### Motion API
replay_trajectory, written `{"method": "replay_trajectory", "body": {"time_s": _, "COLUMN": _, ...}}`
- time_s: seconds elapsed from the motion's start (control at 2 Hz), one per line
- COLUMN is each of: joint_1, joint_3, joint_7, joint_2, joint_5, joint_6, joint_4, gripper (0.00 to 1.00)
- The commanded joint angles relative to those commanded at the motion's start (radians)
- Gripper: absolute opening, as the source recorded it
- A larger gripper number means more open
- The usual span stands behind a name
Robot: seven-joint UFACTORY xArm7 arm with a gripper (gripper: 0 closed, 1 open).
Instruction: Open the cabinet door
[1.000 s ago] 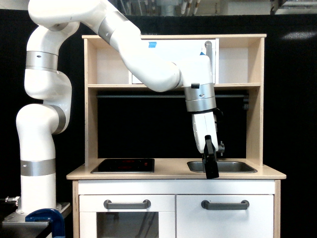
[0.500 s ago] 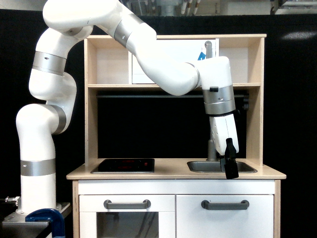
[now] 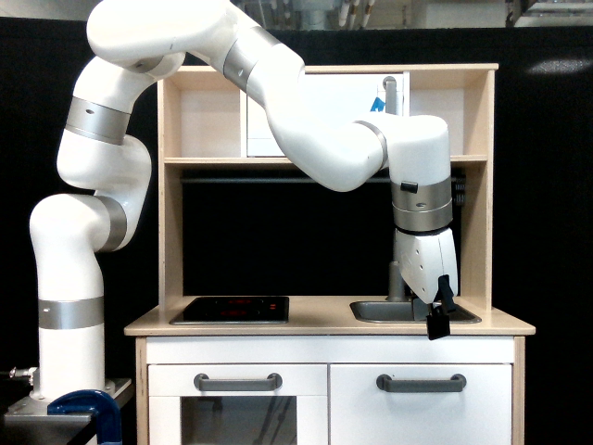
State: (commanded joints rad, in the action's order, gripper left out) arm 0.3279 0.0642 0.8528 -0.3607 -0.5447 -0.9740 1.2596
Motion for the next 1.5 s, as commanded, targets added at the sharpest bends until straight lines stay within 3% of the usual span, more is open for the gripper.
{"method": "replay_trajectory", "body": {"time_s": 0.5, "joint_1": 0.015, "joint_3": 0.001, "joint_7": -0.077, "joint_2": 0.033, "joint_5": -0.079, "joint_6": 0.029, "joint_4": -0.079, "gripper": 1.00}}
{"method": "replay_trajectory", "body": {"time_s": 1.5, "joint_1": 0.033, "joint_3": 0.007, "joint_7": -0.091, "joint_2": 0.039, "joint_5": -0.135, "joint_6": 0.048, "joint_4": -0.121, "gripper": 1.00}}
